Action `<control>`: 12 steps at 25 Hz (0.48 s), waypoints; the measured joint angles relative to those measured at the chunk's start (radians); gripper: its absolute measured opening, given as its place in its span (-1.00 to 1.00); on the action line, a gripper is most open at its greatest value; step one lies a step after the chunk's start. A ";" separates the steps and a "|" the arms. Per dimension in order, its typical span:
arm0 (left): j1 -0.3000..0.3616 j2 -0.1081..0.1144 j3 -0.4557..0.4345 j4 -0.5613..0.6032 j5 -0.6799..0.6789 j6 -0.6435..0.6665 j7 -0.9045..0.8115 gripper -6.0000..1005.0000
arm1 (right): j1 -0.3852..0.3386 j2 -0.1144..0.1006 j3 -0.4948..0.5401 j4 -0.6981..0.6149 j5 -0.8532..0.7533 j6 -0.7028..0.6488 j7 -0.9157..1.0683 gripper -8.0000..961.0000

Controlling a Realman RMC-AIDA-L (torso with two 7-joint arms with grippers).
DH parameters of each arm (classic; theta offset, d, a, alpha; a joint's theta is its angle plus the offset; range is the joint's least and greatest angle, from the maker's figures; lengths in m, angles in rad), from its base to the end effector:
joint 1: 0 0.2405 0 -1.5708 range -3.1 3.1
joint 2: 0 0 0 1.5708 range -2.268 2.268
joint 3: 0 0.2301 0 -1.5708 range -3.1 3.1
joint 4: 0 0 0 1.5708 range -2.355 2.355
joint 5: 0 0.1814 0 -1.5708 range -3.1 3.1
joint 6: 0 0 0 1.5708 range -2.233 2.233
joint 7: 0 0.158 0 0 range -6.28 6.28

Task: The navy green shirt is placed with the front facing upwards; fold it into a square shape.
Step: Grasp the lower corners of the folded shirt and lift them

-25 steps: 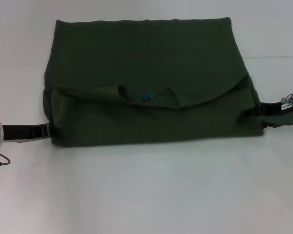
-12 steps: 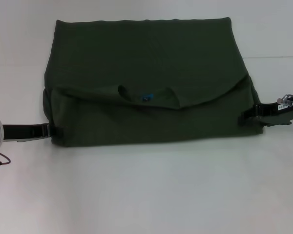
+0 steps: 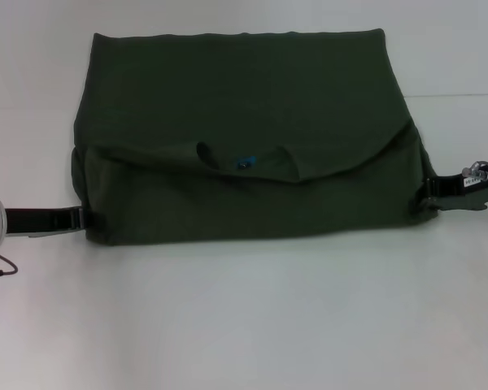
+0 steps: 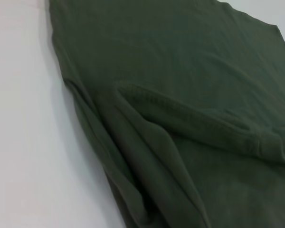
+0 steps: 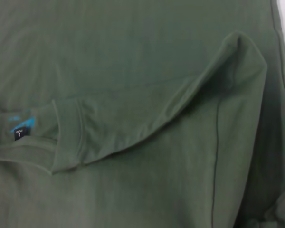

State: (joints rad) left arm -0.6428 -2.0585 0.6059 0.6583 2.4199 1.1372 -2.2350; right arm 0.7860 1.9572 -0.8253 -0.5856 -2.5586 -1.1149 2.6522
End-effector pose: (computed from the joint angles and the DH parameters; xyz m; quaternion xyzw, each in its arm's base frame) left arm -0.2788 0.3533 0.0106 -0.7755 -0.5721 -0.1063 0.2451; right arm 0.2640 0.3809 0.0223 -0.7360 0.6273 0.0085 0.2544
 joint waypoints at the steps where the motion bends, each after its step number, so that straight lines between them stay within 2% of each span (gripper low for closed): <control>1: 0.000 0.001 0.000 0.000 0.001 0.003 -0.001 -0.87 | 0.000 -0.001 0.000 0.000 0.000 -0.004 -0.005 -0.66; 5: -0.004 0.009 0.000 0.008 0.009 0.037 -0.008 -0.87 | -0.001 -0.011 0.000 -0.009 0.000 -0.041 -0.028 -0.88; 12: -0.009 0.034 -0.012 0.069 0.084 0.198 -0.045 -0.87 | -0.015 -0.024 0.005 -0.040 0.001 -0.192 -0.074 -0.88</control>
State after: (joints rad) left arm -0.6521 -2.0249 0.5934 0.7269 2.5039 1.3353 -2.2803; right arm 0.7712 1.9333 -0.8201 -0.6259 -2.5572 -1.3066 2.5781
